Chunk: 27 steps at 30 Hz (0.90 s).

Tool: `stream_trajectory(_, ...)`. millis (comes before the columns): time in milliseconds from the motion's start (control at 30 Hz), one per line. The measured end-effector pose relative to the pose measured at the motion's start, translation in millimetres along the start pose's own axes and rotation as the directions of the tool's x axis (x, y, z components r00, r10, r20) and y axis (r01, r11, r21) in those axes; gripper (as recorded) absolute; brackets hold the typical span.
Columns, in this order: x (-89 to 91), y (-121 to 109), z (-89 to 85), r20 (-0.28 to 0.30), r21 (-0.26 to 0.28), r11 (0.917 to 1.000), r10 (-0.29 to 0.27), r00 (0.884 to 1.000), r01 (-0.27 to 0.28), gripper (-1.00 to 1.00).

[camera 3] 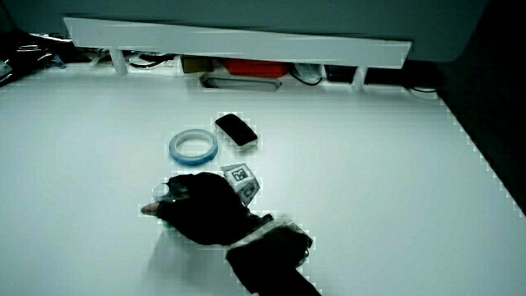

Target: Pick glue stick

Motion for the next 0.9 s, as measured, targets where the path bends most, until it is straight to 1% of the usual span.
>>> stream_trajectory(67, -1.0, -1, -0.9, -0.02, 0.002, 1.0, -0.006, 1.0, 0.006, 0.77)
stream_trajectory(100, 0.8, -1, -0.8, -0.007, 0.006, 0.9999, 0.008, 1.0, -0.008, 0.81)
stream_trajectory(133, -0.2, -1, -1.2, -0.006, 0.011, 0.9998, 0.016, 1.0, -0.016, 0.84)
stream_trajectory(167, -0.6, -2, -2.0, -0.004, 0.014, 0.9999, 0.004, 1.0, -0.004, 0.87)
stream_trajectory(200, -0.6, -2, -2.3, 0.012, 0.015, 0.9997, 0.018, 1.0, -0.018, 0.9)
stream_trajectory(233, -1.4, -2, -3.0, 0.019, 0.012, 0.9998, 0.017, 1.0, -0.017, 0.94)
stream_trajectory(267, -0.8, -1, -3.6, 0.019, 0.012, 0.9995, 0.029, 0.999, -0.029, 0.97)
stream_trajectory(300, -2.9, -2, -4.7, 0.0, 0.011, 0.9999, 0.01, 1.0, -0.01, 1.0)
stream_trajectory(333, -3.3, -1, -5.0, -0.002, 0.009, 0.9995, 0.029, 1.0, -0.029, 1.0)
stream_trajectory(400, -2.9, -1, -5.2, 0.003, 0.018, 0.9993, 0.031, 1.0, -0.031, 1.0)
stream_trajectory(467, -2.6, -1, -5.5, 0.011, 0.011, 0.9995, 0.029, 1.0, -0.029, 1.0)
stream_trajectory(500, -5.7, -2, -6.1, -0.017, 0.013, 0.9995, 0.029, 0.999, -0.029, 1.0)
stream_trajectory(533, -4.5, -2, -5.1, 0.007, 0.014, 0.9996, 0.025, 1.0, -0.025, 1.0)
stream_trajectory(600, -9.6, -2, -4.9, -0.008, 0.018, 0.9986, 0.05, 0.999, -0.05, 1.0)
stream_trajectory(667, -14.7, -3, -4.4, -0.008, 0.015, 0.9985, 0.052, 0.999, -0.052, 1.0)
stream_trajectory(700, -16.3, -3, -3.8, 0.002, 0.012, 0.9981, 0.06, 0.998, -0.06, 1.0)
stream_trajectory(767, -24.7, -3, -2.4, -0.01, 0.01, 0.9974, 0.071, 0.997, -0.071, 1.0)
stream_trajectory(800, -29.0, -3, -0.9, 0.006, 0.011, 0.9965, 0.083, 0.997, -0.083, 1.0)
stream_trajectory(833, -33.4, -3, 0.5, 0.008, 0.015, 0.9961, 0.087, 0.996, -0.087, 1.0)
stream_trajectory(900, -42.9, -3, 4.0, -0.003, 0.016, 0.9934, 0.114, 0.994, -0.113, 1.0)
